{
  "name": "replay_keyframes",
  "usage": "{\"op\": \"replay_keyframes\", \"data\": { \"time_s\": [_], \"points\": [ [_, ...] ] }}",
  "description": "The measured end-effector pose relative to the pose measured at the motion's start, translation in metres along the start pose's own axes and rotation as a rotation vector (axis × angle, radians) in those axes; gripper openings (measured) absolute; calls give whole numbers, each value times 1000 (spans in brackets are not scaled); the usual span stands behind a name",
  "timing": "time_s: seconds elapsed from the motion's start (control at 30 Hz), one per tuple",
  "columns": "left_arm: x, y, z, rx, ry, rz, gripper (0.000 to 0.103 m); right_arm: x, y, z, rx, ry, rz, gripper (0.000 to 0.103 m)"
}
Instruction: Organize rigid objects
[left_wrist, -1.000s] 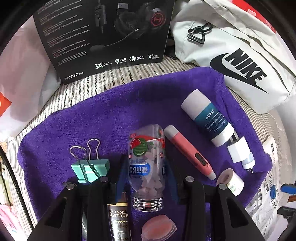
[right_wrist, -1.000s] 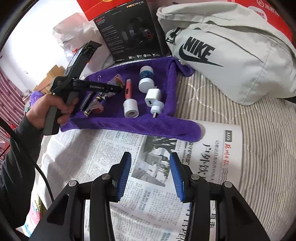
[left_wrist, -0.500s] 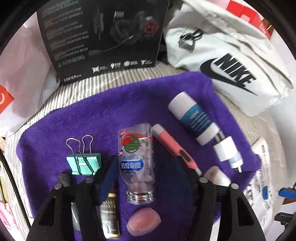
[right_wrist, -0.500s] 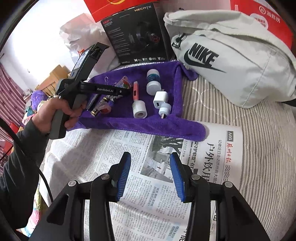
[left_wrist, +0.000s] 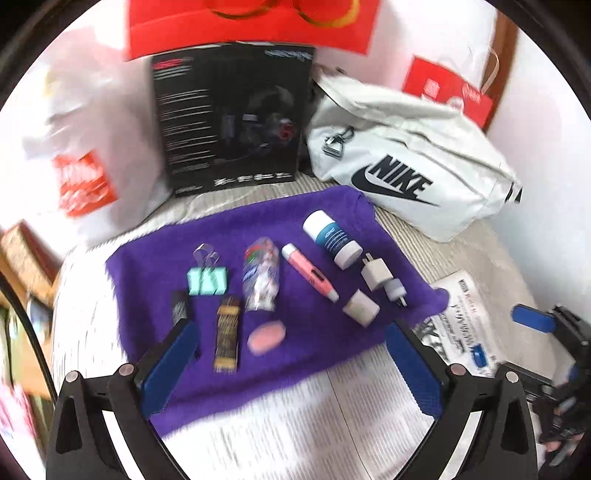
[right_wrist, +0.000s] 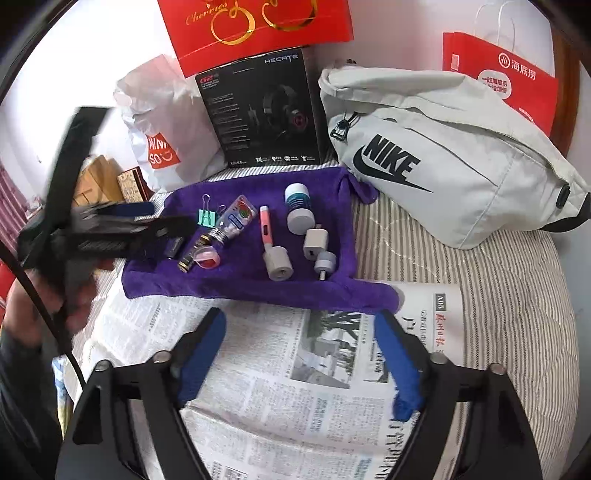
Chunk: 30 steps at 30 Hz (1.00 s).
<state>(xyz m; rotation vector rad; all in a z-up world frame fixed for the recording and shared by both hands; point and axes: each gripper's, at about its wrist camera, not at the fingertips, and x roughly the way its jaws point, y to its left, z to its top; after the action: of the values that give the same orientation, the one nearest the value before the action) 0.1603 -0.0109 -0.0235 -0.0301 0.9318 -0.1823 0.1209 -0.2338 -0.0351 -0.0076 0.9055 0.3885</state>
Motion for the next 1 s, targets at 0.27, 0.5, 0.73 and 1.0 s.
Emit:
{"op": "replay_keyframes", "data": {
  "time_s": [0.27, 0.5, 0.73, 1.0],
  "points": [
    [-54, 12, -52, -46, -52, 130, 103, 1, 23, -6, -1, 23, -73, 103],
    [-75, 4, -77, -72, -69, 162, 103, -17, 34, -16, 14, 23, -93, 103],
    [-88, -10, -91, -69, -77, 187, 103, -37, 39, -27, 27, 13, -110, 103],
    [-99, -14, -98, -81, -86, 188, 103, -44, 40, -35, 33, 20, -119, 103]
  ]
}}
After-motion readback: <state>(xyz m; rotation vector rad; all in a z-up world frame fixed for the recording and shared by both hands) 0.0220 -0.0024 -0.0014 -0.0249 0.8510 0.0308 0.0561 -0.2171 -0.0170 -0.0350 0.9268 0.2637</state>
